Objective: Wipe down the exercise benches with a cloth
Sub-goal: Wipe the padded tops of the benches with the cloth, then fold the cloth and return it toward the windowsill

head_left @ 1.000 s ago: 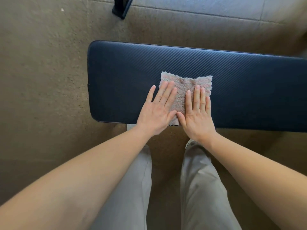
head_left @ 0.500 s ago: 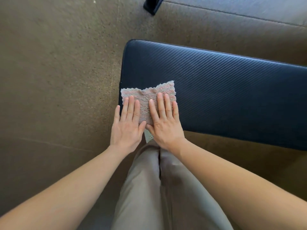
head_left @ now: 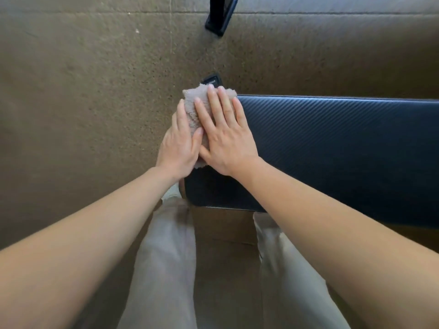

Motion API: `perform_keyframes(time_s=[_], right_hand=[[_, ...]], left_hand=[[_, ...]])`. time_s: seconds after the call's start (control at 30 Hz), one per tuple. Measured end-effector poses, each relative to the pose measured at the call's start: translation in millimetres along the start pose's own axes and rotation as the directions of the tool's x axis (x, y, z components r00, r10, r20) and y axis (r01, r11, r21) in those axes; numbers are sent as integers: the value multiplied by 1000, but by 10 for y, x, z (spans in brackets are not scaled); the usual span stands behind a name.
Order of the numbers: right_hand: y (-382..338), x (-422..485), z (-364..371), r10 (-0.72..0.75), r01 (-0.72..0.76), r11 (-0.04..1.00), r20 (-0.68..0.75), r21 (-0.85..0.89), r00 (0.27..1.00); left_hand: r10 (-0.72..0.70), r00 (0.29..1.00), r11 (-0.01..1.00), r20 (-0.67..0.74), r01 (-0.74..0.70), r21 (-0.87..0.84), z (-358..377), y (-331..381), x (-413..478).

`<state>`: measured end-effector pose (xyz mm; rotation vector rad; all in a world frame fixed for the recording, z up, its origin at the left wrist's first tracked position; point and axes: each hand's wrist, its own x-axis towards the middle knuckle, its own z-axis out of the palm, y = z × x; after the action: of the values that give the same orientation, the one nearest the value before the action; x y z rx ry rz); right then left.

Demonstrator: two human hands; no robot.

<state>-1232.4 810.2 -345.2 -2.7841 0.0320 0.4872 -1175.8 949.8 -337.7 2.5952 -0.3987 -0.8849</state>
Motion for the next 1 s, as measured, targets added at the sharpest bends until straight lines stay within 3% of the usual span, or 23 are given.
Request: perform_keyframes(time_s=[0.13, 0.3, 0.53, 0.67, 0.77, 0.87, 1.0], right_hand=[[25, 249, -119, 112, -113, 993, 28, 30, 993], [-33, 378, -203, 236, -236, 972, 1, 9, 972], [-510, 812, -266, 570, -574, 818, 90, 32, 817], [-667, 1104, -356, 548, -565, 825, 222, 17, 807], [-840, 1223, -462, 524, -605, 773, 346, 191, 778], [-1104, 1404, -732, 498, -663, 513, 440, 544, 747], [-1452, 1785, -1308, 495, -573, 355, 371, 739, 785]], left_hand=[[136, 989, 981, 64, -125, -151, -158, -109, 350], [318, 917, 937, 241, -266, -225, -410, -184, 724], [268, 872, 959, 410, -202, -197, -826, -204, 1196], [195, 835, 977, 514, -118, -179, -1091, -486, 1399], [180, 806, 973, 563, -64, -220, -1331, -757, 1414], [152, 810, 955, 567, 27, -294, -1759, -971, 1443], [10, 875, 903, 485, 200, -380, -2603, -1047, 1521]])
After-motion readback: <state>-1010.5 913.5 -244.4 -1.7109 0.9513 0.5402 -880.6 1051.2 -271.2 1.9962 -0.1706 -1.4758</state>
